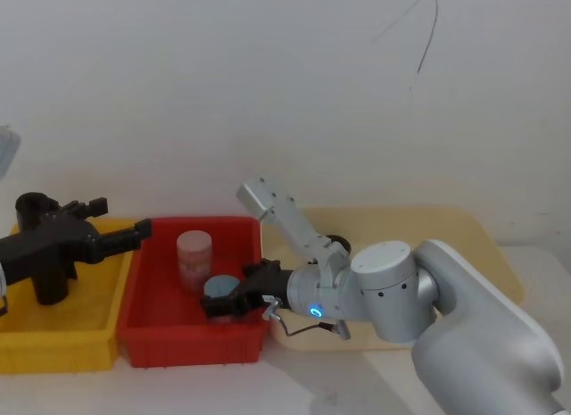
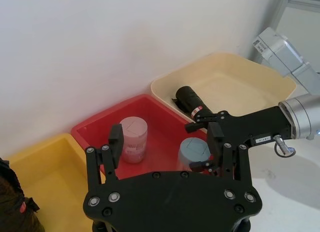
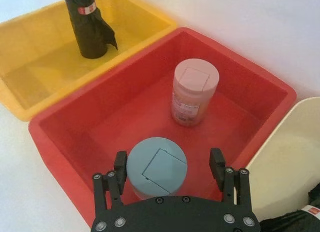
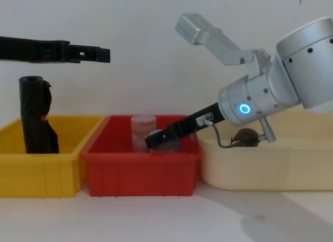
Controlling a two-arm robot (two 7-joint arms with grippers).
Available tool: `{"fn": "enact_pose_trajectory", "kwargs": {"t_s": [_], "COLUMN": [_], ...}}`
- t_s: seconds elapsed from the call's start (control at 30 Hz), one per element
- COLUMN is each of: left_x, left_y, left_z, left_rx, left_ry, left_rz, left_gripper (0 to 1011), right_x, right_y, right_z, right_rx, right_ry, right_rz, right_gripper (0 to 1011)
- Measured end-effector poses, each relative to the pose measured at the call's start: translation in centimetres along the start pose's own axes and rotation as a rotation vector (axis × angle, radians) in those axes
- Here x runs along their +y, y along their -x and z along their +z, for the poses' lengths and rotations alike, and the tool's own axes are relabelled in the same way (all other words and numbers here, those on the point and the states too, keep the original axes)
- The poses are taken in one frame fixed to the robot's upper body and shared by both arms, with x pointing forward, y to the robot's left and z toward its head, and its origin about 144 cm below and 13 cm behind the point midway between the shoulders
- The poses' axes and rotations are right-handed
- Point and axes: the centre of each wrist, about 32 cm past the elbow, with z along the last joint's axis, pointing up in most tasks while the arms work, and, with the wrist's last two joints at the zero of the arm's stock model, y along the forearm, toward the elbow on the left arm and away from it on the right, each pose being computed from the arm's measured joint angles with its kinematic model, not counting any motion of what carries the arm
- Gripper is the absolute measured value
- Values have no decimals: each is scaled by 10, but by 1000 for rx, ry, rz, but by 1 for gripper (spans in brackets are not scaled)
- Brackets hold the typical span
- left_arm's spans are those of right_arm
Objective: Pick up the garbage bag with the one hand and transfer it to the other hand.
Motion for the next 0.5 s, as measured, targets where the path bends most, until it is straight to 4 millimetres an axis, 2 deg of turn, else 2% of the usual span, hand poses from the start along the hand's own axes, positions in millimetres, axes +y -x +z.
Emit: {"fn": "enact_pose_trajectory", "kwargs": {"t_s": [0.5], "left_x": [0], "left_y": [0], "left_z": [0], "left_rx": [0], "left_ry": [0], "left_rz": [0], "left_gripper": [1001], "right_x": [0], "right_y": [-7], "right_z": [-9], "right_rx": [-5], "right_ry": [6], "right_rz": [-29], "right_gripper": [1001]}}
